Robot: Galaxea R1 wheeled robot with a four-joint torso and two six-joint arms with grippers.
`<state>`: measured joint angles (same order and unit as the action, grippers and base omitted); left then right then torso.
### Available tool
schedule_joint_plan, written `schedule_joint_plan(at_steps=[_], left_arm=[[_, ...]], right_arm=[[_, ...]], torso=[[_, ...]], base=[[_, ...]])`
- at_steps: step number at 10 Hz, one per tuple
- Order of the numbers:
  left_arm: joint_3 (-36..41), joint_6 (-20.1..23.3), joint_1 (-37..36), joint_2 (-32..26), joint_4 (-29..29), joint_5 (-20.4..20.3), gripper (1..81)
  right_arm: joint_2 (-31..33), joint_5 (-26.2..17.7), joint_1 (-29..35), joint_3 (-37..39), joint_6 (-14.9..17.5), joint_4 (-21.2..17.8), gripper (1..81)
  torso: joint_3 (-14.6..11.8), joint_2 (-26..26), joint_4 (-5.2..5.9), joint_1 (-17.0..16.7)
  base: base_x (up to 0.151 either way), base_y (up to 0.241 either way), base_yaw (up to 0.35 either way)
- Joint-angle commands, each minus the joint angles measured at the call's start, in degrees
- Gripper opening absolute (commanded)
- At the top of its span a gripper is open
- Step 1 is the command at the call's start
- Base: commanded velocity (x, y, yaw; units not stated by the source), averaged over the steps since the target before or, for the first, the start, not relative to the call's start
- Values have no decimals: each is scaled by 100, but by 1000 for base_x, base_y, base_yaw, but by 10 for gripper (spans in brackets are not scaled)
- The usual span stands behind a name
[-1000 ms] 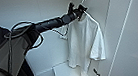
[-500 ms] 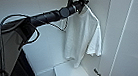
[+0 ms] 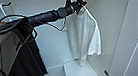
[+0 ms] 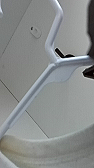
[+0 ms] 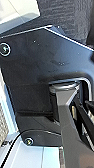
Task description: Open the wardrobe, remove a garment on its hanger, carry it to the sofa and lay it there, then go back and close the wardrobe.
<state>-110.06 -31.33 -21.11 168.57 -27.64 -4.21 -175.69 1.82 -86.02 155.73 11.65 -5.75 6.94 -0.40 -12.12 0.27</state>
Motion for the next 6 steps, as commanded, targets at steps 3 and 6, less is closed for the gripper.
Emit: schedule_joint_plan(at_steps=[3, 6], left_arm=[[9, 153, -1022, -7, 417, 131, 10], [527, 162, -776, -139, 443, 78, 10]], right_arm=[[5, -331, 229, -26, -14, -75, 811], [5, -331, 238, -18, -14, -66, 811]], torso=[[0, 0, 173, 0], [0, 0, 173, 0]], base=[[0, 0, 0], [0, 0, 0]])
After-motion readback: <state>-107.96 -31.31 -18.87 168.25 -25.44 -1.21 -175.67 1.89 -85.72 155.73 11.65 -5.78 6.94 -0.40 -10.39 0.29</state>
